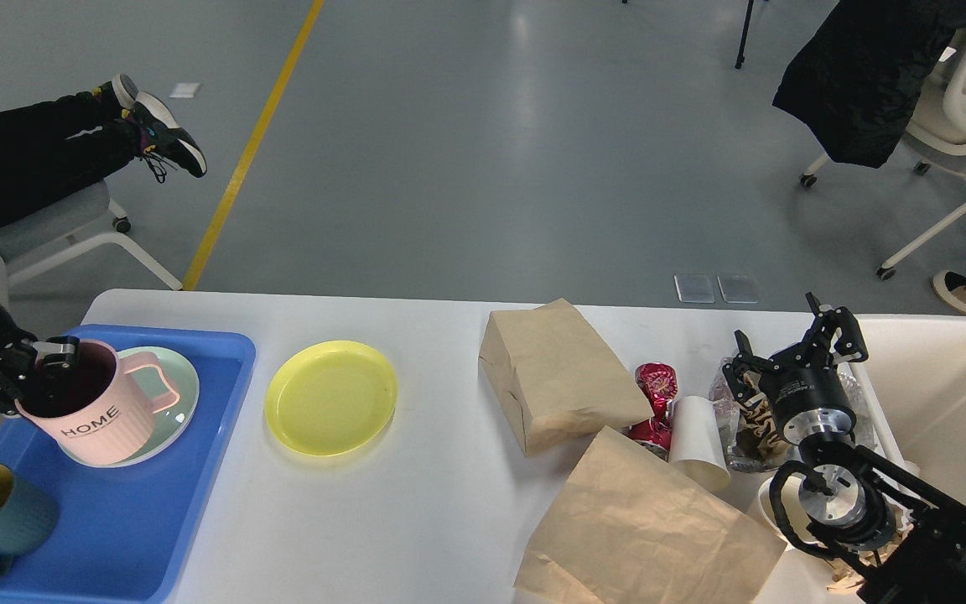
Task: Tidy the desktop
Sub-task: 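Lower the pink mug into the tray near its edge and release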
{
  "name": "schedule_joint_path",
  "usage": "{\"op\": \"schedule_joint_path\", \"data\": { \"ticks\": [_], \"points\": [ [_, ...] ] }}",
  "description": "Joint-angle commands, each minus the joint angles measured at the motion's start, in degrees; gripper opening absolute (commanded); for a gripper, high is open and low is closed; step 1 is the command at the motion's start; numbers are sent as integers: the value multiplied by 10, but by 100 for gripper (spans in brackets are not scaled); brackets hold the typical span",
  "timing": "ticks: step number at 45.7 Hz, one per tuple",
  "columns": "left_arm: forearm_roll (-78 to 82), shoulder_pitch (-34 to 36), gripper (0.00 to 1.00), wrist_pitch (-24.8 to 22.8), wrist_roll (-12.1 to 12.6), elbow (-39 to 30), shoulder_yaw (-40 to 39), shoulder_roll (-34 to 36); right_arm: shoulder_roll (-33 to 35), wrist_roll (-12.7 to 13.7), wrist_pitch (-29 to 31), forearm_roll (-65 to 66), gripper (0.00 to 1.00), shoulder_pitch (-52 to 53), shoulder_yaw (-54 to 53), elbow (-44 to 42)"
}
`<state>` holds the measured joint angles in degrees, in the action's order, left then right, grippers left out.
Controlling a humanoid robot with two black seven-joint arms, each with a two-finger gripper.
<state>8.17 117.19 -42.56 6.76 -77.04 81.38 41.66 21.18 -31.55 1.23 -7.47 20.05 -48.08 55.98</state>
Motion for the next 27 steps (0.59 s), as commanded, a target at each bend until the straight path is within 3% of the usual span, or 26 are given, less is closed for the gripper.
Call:
{"op": "schedule_joint_path", "data": {
  "ticks": [1,7,17,27],
  "points": [
    [36,-141,0,3,-17,88,-82,25,0,0,0,0,100,0,0,0],
    [74,-257,0,3,-18,155,-161,38,0,0,0,0,100,0,0,0],
    [123,-374,0,3,-17,224,-243,52,0,0,0,0,100,0,0,-1],
    [124,-441,0,3,-17,283,-290,47,0,0,0,0,100,0,0,-1]
  ]
}}
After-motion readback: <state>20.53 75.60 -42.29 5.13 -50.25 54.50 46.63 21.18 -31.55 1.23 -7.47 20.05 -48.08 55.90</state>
